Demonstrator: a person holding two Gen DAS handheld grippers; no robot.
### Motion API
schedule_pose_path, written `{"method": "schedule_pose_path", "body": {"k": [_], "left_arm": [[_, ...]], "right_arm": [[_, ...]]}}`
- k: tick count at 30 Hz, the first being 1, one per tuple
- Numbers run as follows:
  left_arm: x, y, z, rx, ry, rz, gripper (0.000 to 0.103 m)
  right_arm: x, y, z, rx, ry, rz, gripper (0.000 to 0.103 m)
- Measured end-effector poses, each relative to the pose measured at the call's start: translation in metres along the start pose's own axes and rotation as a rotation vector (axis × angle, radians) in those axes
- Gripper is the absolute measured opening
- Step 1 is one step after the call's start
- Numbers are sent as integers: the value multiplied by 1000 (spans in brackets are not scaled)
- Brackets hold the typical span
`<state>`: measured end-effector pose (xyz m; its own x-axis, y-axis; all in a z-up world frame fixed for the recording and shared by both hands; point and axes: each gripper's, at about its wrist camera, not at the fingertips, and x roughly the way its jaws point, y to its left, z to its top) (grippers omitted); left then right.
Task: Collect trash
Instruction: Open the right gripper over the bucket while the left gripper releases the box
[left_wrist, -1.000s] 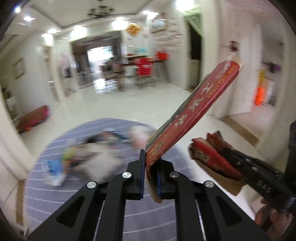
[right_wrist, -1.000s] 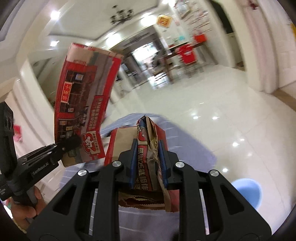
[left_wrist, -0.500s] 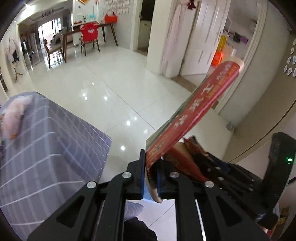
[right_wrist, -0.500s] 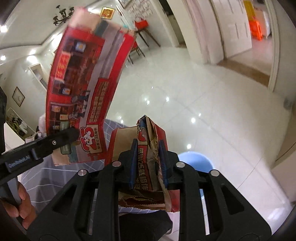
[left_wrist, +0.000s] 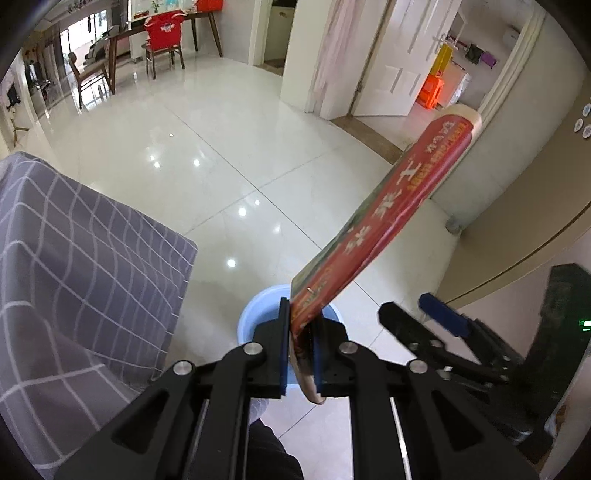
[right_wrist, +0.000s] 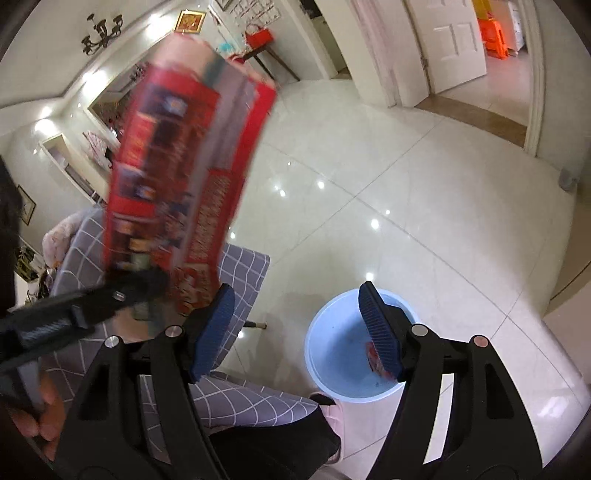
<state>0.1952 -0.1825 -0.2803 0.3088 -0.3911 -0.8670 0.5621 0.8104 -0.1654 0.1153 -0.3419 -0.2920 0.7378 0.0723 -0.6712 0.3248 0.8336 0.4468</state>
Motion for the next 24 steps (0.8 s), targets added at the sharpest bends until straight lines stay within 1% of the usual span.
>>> {"method": "schedule_pose_path", "body": {"k": [4, 6, 14, 17, 19, 20, 21, 22, 24], "left_arm": [[14, -7, -2, 3, 27, -24, 10], [18, -12, -6, 8, 31, -24, 10], [21, -16, -5, 5, 46, -34, 10], [22, -15, -3, 0, 46, -48, 11], [26, -12, 0, -32, 50, -71, 19], [29, -9, 0, -41, 57, -81, 45], [30, -8, 0, -53, 67, -79, 75], [31, -6, 0, -62, 59, -60, 78], [28, -3, -1, -59, 41, -39, 78]], "right_arm": [[-17, -8, 3, 15, -50, -10, 69], [-22, -9, 3, 20, -69, -15, 69], [-33, -16, 5, 47, -118, -13, 69], [-37, -18, 3, 53, -144, -12, 69], [-43, -16, 3, 57, -160, -18, 70], [-45, -16, 3, 60, -168, -21, 70], [-47, -17, 3, 62, -174, -25, 70], [-47, -17, 3, 62, -177, -29, 70], [-49, -17, 3, 66, -175, -32, 70]]}}
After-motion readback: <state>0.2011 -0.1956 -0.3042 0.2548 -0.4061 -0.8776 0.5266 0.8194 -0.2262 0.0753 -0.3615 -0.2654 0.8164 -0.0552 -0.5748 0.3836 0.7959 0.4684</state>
